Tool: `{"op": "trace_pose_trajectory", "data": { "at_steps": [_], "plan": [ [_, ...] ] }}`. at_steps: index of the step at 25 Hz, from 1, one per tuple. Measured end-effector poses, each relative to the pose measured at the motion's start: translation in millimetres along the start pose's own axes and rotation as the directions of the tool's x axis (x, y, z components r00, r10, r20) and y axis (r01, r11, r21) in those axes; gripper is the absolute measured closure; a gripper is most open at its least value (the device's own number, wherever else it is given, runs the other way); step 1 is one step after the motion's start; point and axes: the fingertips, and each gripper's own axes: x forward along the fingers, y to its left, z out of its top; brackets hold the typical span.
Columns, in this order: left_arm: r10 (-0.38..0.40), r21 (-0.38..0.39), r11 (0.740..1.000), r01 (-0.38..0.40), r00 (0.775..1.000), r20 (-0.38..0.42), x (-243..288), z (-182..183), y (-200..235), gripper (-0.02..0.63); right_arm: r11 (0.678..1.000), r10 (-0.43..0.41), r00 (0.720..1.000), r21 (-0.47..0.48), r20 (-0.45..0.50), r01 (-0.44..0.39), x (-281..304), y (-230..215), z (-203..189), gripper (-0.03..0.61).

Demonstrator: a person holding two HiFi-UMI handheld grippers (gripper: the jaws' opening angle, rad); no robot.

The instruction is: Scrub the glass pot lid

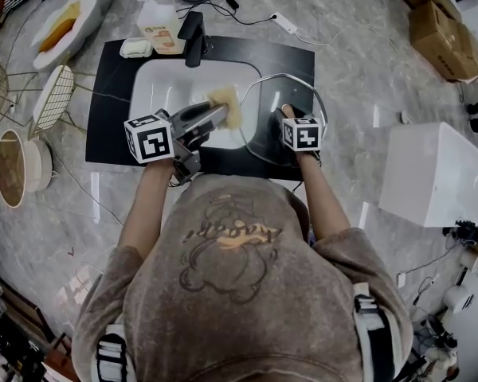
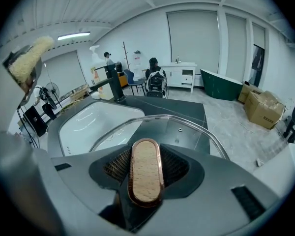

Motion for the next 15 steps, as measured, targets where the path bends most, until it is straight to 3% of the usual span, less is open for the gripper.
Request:
{"op": "trace_pose_trajectory", "data": {
  "at_steps": [8, 15],
  "plan": [
    [-0.009, 0.042, 0.999, 0.011, 0.999, -0.039, 18.0, 0.4, 1.0, 0.551, 1.000, 0.012, 0.991, 0.003, 0.136, -0.012, -38.3, -1.4, 42.6, 0.376],
    [-0.050, 0.086, 0.994, 0.061, 0.992, -0.120, 47.5, -9.4, -10.4, 0.551, 0.999, 0.005, 0.968, 0.033, 0.252, -0.014, -96.9, -3.7, 57.8, 0.377]
  ]
}}
